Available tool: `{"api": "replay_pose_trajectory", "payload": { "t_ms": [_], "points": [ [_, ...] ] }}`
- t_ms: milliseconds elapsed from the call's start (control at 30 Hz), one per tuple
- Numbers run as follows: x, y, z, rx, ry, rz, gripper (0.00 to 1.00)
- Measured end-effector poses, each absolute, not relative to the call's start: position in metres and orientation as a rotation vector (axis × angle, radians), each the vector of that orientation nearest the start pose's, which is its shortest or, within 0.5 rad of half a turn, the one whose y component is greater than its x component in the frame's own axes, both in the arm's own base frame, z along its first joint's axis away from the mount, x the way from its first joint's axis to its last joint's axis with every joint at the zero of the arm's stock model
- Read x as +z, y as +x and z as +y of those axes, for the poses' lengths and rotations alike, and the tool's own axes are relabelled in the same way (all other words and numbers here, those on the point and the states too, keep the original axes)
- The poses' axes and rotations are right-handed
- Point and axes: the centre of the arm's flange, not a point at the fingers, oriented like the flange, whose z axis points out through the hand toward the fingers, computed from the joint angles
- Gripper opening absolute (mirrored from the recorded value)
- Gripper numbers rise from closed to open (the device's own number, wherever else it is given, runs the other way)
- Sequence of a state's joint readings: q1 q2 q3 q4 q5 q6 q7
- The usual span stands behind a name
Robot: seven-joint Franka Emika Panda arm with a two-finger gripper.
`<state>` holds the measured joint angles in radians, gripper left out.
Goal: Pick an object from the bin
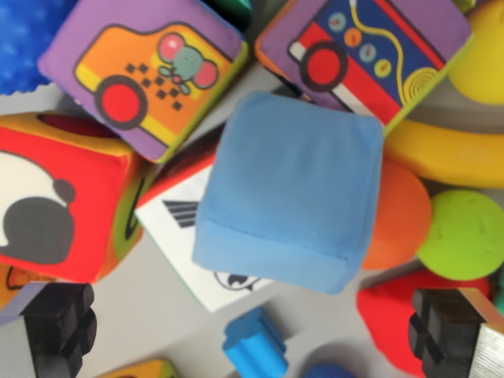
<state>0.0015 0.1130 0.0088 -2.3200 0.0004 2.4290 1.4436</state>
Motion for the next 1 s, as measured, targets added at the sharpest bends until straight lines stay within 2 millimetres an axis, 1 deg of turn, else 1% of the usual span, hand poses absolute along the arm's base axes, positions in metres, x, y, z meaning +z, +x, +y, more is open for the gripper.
{"api": "replay_pose_trajectory", "payload": {
  "t_ms": [67, 267, 467, 667, 900, 933, 1000],
  "points": [
    [0.285, 0.515, 0.006, 0.009, -2.357, 2.082, 1.00],
    [0.257, 0.517, 0.006, 0.011, -2.351, 2.090, 1.00],
    [0.236, 0.516, 0.006, 0.010, -2.349, 2.090, 1.00],
    [0.220, 0.516, 0.006, 0.009, -2.348, 2.090, 1.00],
    [0.213, 0.516, 0.005, 0.005, -2.346, 2.089, 1.00],
    [0.212, 0.516, 0.005, 0.005, -2.345, 2.089, 0.00],
    [0.212, 0.516, 0.005, 0.004, -2.345, 2.089, 0.00]
  ]
}}
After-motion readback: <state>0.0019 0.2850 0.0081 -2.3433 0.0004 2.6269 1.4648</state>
